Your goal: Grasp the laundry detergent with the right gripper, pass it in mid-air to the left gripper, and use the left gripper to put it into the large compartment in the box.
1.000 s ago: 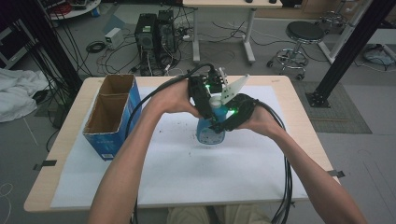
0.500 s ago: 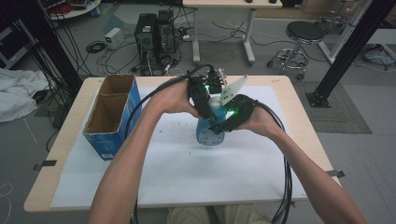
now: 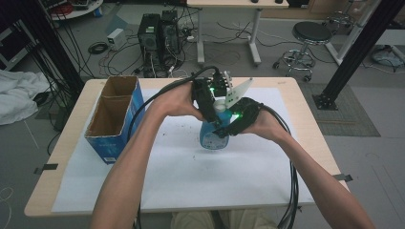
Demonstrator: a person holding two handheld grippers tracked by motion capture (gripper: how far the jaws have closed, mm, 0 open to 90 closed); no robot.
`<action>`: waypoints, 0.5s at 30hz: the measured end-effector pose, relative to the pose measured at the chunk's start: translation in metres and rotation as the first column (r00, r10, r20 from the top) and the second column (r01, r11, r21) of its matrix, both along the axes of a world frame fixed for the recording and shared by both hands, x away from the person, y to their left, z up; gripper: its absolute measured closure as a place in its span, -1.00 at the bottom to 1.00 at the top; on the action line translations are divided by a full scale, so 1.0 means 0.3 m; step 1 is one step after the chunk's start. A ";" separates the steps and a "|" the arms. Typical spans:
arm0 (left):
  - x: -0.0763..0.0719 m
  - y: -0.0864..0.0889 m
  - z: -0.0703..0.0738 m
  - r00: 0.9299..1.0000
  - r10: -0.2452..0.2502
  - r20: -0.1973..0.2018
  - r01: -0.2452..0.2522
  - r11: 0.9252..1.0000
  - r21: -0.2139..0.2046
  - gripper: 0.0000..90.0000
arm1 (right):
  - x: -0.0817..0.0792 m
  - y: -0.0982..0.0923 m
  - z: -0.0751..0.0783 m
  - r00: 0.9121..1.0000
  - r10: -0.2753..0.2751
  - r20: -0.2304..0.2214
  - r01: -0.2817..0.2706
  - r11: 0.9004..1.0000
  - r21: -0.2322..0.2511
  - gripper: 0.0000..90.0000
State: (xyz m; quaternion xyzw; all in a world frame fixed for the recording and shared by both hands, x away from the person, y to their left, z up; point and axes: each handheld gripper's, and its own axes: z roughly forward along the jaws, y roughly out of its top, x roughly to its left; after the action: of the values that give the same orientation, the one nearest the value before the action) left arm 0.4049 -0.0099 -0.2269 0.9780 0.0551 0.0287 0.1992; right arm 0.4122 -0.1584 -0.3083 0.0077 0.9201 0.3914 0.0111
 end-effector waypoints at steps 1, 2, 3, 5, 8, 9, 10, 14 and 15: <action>0.000 0.000 0.000 1.000 -0.001 -0.001 0.001 1.000 0.000 -0.17 | 0.000 0.000 0.000 1.000 0.001 0.000 -0.001 1.000 -0.001 0.02; 0.000 0.000 0.000 1.000 0.000 -0.001 0.000 1.000 -0.002 -0.17 | 0.000 0.001 -0.001 1.000 0.002 0.001 -0.002 1.000 0.000 0.02; -0.001 0.000 0.000 1.000 -0.002 -0.002 0.002 1.000 0.001 -0.17 | -0.001 0.000 -0.001 1.000 0.001 0.000 -0.001 1.000 0.000 0.01; -0.003 -0.004 0.000 1.000 0.002 0.001 -0.002 1.000 0.003 -0.17 | 0.000 0.000 -0.002 1.000 0.003 0.002 -0.003 1.000 0.001 0.01; -0.005 -0.006 0.000 1.000 0.002 -0.003 -0.002 1.000 0.010 -0.17 | -0.002 0.001 -0.005 1.000 0.007 0.006 -0.007 1.000 0.001 0.01; -0.005 -0.005 0.000 1.000 0.003 -0.004 -0.003 1.000 0.005 -0.17 | -0.001 0.001 -0.005 1.000 0.012 0.009 -0.012 1.000 0.001 0.00; -0.005 -0.004 0.001 1.000 0.003 -0.006 -0.003 1.000 0.004 -0.17 | -0.002 0.001 -0.005 1.000 0.010 0.006 -0.010 1.000 0.005 0.00; -0.004 -0.002 0.003 1.000 0.005 -0.003 -0.005 1.000 -0.004 -0.17 | -0.003 0.000 -0.002 1.000 0.007 0.005 -0.007 1.000 0.006 -0.01; -0.004 -0.003 0.002 1.000 0.004 -0.004 -0.004 1.000 0.001 -0.17 | -0.001 0.000 -0.003 1.000 0.008 0.014 -0.008 1.000 0.006 -0.02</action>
State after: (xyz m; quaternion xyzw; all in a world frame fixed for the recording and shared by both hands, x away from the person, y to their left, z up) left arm 0.4039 -0.0107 -0.2263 0.9781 0.0573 0.0270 0.1985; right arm 0.4118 -0.1584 -0.3092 0.0011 0.9187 0.3945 0.0160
